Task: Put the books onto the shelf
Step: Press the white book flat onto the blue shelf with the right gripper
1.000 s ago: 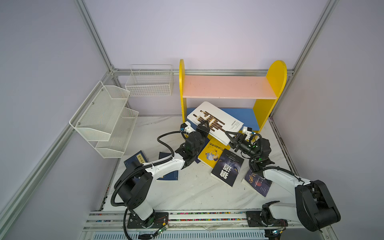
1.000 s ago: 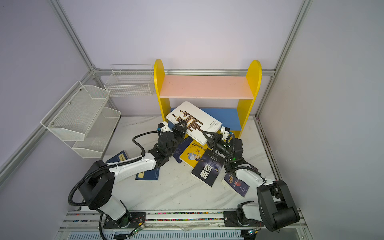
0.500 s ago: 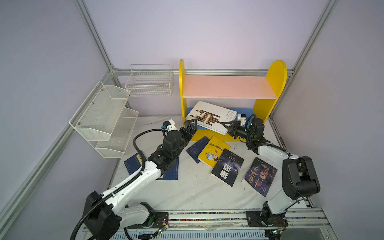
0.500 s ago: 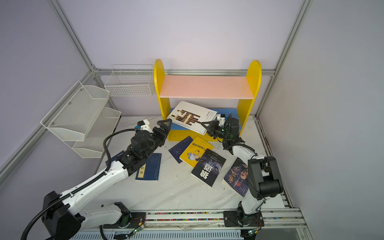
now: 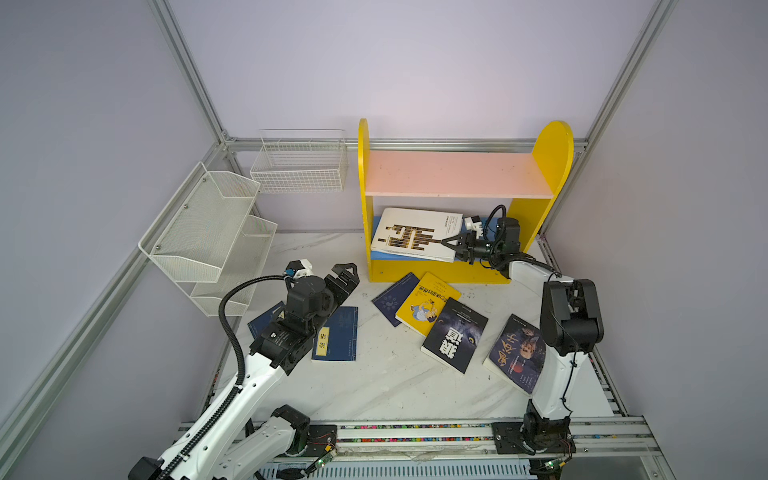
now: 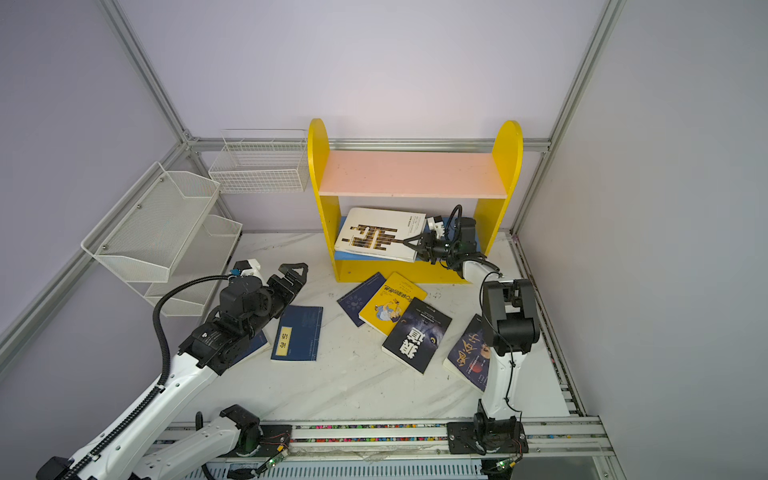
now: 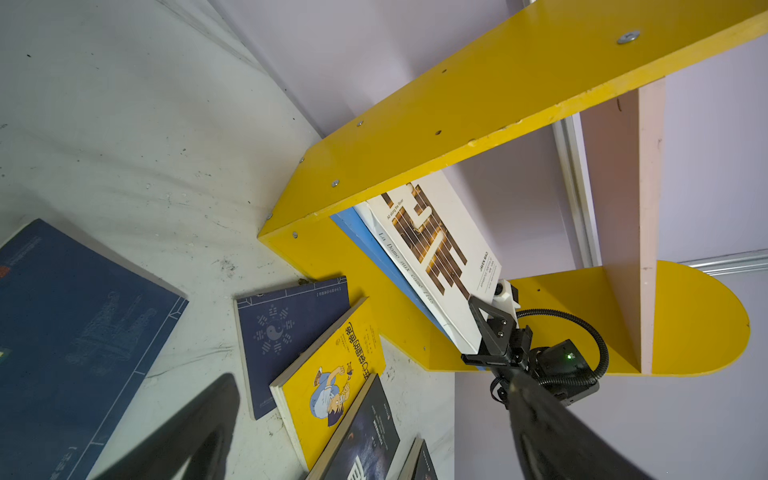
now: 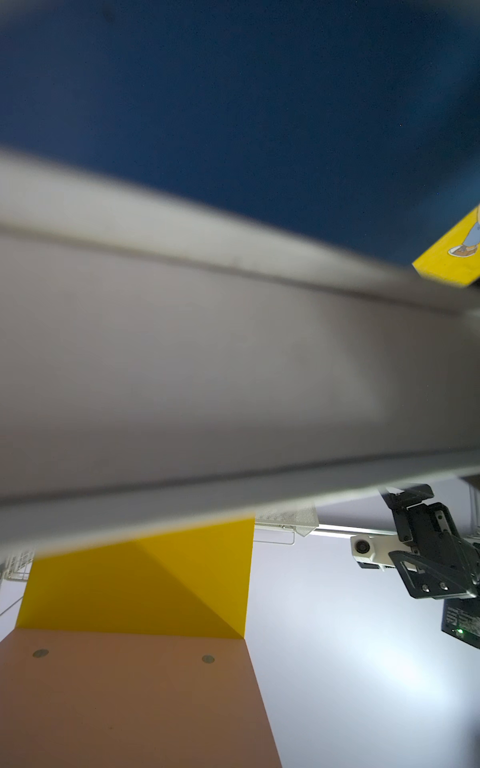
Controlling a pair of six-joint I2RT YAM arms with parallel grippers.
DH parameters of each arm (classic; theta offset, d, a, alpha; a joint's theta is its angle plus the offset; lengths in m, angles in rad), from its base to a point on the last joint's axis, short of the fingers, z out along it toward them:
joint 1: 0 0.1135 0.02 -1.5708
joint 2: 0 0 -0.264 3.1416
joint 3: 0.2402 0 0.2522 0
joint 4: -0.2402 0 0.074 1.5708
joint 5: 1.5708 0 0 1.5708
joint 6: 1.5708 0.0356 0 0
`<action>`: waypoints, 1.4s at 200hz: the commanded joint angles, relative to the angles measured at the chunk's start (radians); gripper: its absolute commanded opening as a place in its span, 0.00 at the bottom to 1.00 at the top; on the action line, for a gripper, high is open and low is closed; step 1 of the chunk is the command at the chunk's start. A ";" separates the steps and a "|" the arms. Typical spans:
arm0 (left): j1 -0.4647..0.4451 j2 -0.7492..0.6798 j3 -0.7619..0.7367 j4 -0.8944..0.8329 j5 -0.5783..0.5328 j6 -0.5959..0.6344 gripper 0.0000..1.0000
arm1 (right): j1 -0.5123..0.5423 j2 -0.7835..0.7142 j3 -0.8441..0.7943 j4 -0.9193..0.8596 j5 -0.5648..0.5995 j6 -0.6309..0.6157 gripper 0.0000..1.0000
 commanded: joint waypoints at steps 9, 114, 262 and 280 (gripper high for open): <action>0.034 0.027 -0.020 0.021 0.052 0.044 1.00 | 0.003 0.035 0.061 -0.071 -0.120 -0.112 0.17; 0.076 0.118 -0.050 0.142 0.116 0.003 1.00 | -0.036 0.081 0.153 -0.341 -0.123 -0.269 0.18; 0.077 0.081 -0.124 0.164 0.107 -0.051 1.00 | -0.017 0.180 0.367 -0.460 -0.067 -0.310 0.20; 0.078 0.098 -0.122 0.175 0.120 -0.054 1.00 | -0.018 0.174 0.352 -0.407 -0.099 -0.271 0.18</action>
